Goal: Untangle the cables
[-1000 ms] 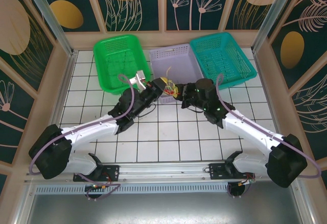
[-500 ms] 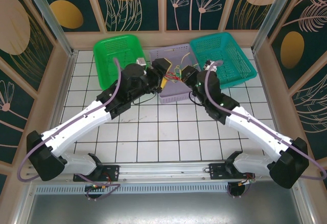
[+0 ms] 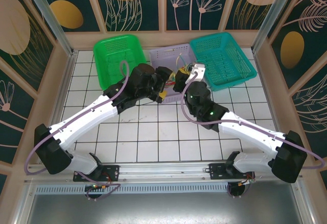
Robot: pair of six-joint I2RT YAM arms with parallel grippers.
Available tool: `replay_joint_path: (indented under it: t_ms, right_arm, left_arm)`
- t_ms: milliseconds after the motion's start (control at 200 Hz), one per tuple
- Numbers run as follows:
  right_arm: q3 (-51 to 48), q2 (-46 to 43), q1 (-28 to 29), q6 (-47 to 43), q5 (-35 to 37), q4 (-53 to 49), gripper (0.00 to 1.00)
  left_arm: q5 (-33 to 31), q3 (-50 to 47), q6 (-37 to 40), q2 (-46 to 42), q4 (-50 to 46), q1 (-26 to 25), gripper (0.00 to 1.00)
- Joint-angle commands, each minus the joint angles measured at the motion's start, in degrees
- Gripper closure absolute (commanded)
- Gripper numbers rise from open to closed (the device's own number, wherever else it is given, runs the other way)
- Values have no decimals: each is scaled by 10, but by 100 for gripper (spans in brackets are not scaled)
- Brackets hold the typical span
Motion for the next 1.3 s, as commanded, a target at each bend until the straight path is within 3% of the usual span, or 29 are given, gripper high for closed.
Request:
replay_joint_path:
  t_ms: [0, 120, 325, 521, 586, 671, 836, 946, 1141, 1296]
  right_arm:
    - [-15, 2, 8, -15, 8, 33, 100]
    - [-24, 2, 8, 1, -1, 28, 100]
    - [-8, 16, 10, 13, -16, 27, 100]
    - [-5, 18, 13, 17, -41, 34, 100]
    - [-5, 13, 14, 27, -35, 29, 100]
    - [-7, 0, 9, 56, -26, 22, 100]
    - [0, -27, -19, 153, -40, -8, 100]
    - [22, -38, -57, 291, -74, -85, 100]
    - [-23, -69, -180, 669, -247, -154, 100]
    - [-114, -88, -231, 944, -349, -77, 100]
  left_arm:
    - [-39, 2, -20, -31, 17, -2, 10]
    - [-65, -4, -29, -49, 24, -2, 11]
    - [39, -4, -35, 0, 34, -3, 13]
    - [31, 6, -23, 22, 36, -3, 14]
    - [37, 7, -23, 30, 43, -3, 26]
    - [36, 0, -22, 30, 42, -3, 49]
    - [31, -32, -25, 20, 51, -3, 76]
    - [24, -51, -27, 16, 80, -2, 100]
    - [-10, -104, 4, -9, 197, -2, 100]
    - [-57, -182, 83, -42, 379, -3, 100]
